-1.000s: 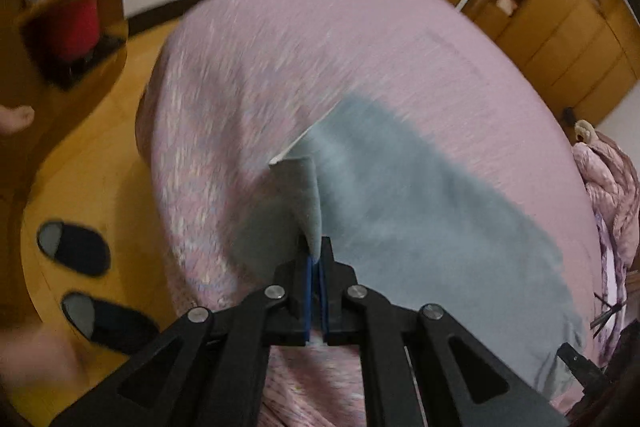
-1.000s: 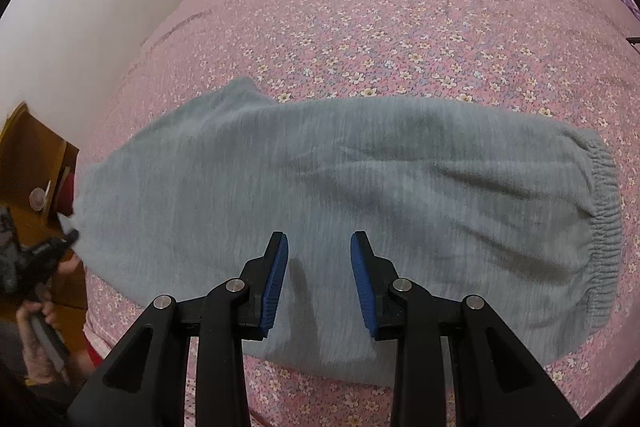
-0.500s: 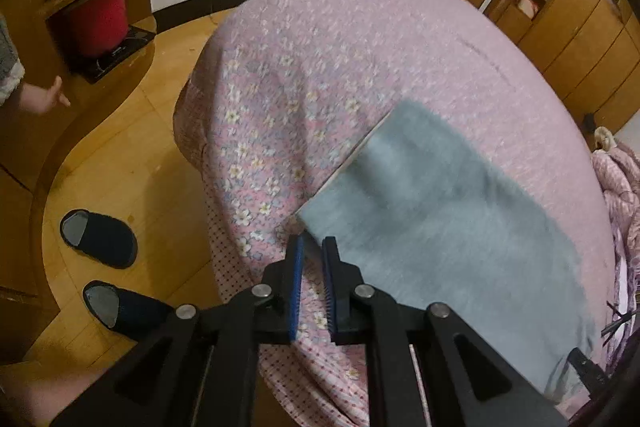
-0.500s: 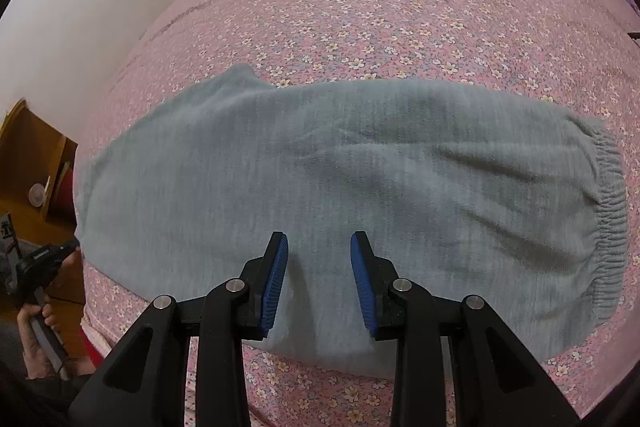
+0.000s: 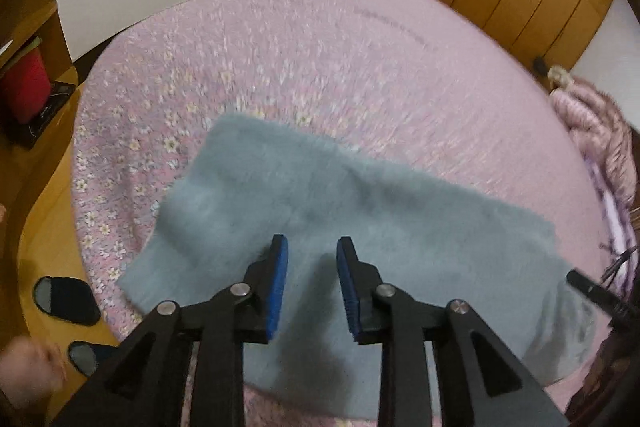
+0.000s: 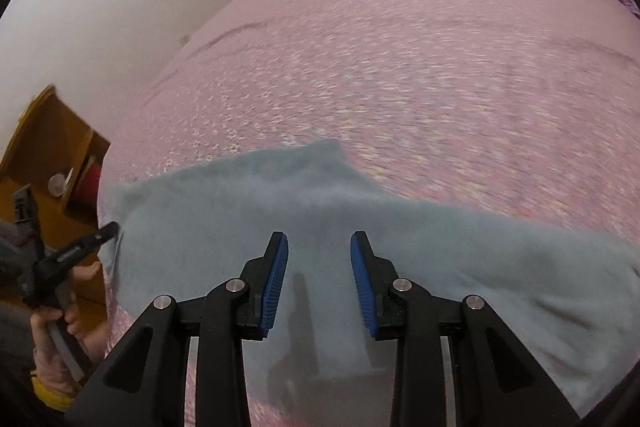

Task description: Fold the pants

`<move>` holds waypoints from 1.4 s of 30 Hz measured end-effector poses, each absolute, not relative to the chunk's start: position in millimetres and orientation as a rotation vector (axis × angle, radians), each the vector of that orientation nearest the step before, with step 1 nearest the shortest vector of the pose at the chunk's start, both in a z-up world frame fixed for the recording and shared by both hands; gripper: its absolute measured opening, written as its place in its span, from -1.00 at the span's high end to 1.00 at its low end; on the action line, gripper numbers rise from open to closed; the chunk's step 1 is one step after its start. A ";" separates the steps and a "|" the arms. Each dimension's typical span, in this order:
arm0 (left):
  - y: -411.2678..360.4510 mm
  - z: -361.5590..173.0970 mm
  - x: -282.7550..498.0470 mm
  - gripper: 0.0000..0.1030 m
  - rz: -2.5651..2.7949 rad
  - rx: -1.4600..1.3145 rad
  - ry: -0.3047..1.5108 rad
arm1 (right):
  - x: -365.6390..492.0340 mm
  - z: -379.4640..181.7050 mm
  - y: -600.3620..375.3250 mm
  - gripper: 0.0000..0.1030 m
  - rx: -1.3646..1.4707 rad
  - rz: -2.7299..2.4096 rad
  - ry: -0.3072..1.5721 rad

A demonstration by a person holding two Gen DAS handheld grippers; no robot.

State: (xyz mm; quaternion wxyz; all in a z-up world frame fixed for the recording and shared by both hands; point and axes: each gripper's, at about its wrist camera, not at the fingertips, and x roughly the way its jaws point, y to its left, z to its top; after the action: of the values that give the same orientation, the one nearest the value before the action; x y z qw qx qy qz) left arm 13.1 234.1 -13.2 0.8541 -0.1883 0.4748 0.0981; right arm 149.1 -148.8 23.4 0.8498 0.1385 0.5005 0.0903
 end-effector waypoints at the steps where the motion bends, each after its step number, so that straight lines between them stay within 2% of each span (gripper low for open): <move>1: 233.5 -18.4 14.6 0.42 0.211 -0.392 1.010 | 154.5 17.1 -144.2 0.35 0.278 0.184 1.066; 4: 237.7 -24.7 9.6 0.35 0.190 -0.409 0.982 | 164.6 -4.0 -139.9 0.35 0.261 0.157 1.080; 10: 240.1 -27.7 5.8 0.27 0.191 -0.389 0.982 | 165.4 -1.7 -151.9 0.35 0.331 0.160 1.051; 15: 235.7 -22.7 -1.2 -0.06 0.209 -0.363 1.002 | 150.2 13.4 -162.3 0.34 0.298 0.108 1.051; 17: 234.9 -21.2 -4.0 -0.11 0.210 -0.366 1.005 | 138.5 18.4 -169.0 0.33 0.296 0.100 1.046; 22: 226.9 -11.7 -14.2 -0.13 0.196 -0.348 1.007 | 96.1 25.5 -199.5 0.13 0.313 0.026 1.040; 33: 177.0 2.0 -22.8 -0.15 0.088 -0.285 1.034 | -5.0 32.8 -288.6 0.11 0.492 -0.206 1.035; 42: 146.4 -3.5 -22.9 -0.15 0.018 -0.226 1.079 | -33.6 15.2 -321.0 0.11 0.599 -0.293 1.030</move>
State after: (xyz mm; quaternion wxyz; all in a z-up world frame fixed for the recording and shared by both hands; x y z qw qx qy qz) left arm -22.9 146.4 -3.5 0.8518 -0.1074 0.5127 0.0085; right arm -33.6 -321.0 15.2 0.8178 0.2809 0.4831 -0.1375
